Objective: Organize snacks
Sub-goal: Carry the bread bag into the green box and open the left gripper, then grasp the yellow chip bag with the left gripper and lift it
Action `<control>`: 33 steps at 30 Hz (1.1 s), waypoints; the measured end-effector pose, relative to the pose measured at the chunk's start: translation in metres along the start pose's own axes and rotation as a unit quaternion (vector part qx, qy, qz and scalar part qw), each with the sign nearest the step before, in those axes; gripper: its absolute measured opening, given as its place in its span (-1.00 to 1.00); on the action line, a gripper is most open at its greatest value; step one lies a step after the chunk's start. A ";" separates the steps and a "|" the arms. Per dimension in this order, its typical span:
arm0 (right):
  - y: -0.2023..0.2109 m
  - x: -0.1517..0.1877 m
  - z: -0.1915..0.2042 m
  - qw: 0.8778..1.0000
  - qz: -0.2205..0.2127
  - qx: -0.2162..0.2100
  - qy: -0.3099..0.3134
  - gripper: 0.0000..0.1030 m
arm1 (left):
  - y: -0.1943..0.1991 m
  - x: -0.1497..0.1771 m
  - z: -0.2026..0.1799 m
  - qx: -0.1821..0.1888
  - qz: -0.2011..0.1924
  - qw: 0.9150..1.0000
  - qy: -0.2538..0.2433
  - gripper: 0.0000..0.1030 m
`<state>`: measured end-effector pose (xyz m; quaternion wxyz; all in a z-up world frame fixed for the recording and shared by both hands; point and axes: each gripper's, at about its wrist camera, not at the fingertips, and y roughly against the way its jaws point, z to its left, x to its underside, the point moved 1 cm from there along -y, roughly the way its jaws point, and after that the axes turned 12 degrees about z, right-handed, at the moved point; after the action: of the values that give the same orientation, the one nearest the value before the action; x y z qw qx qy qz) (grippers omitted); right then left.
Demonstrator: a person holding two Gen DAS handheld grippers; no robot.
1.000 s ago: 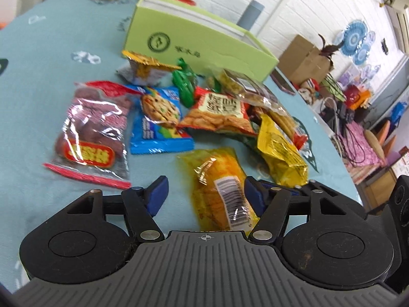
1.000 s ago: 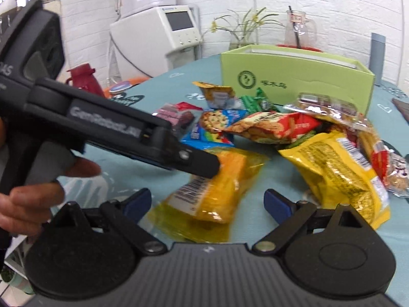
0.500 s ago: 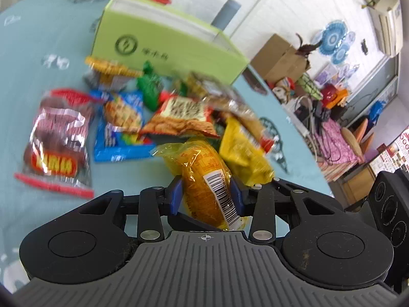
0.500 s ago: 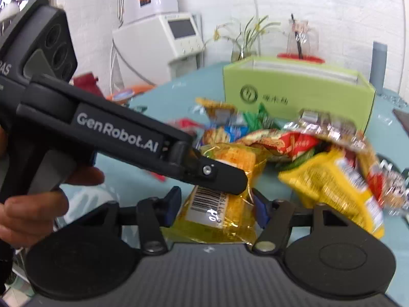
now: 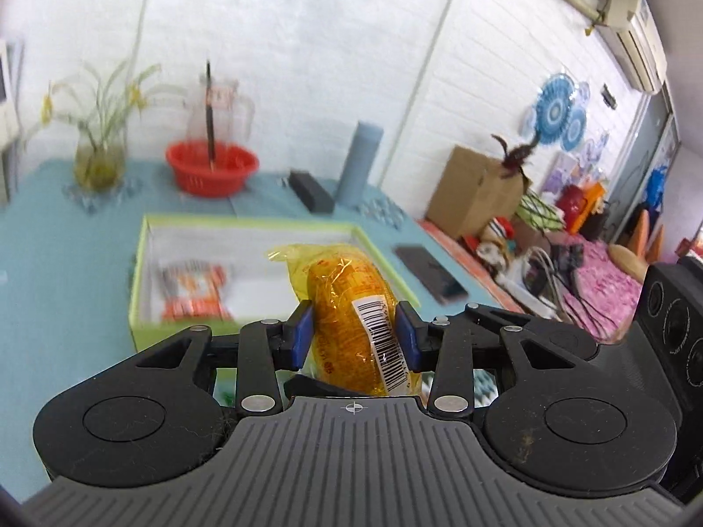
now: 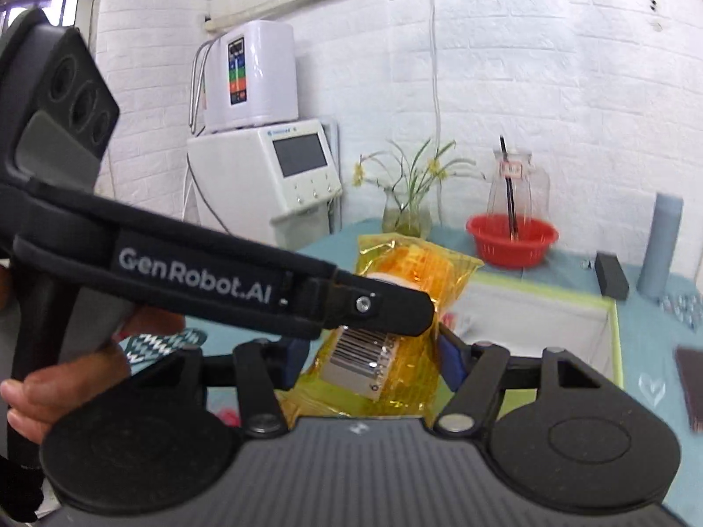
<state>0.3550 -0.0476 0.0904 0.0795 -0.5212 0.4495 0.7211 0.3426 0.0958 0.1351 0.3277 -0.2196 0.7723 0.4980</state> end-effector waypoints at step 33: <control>0.068 0.125 -0.015 0.992 0.065 0.049 -0.100 0.99 | -0.046 0.071 0.003 0.044 0.075 0.996 0.021 0.32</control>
<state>0.2695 -0.1424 0.0255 0.1023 -0.4115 0.5074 0.7501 0.3247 0.0787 0.0538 0.2826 -0.1564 0.8145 0.4819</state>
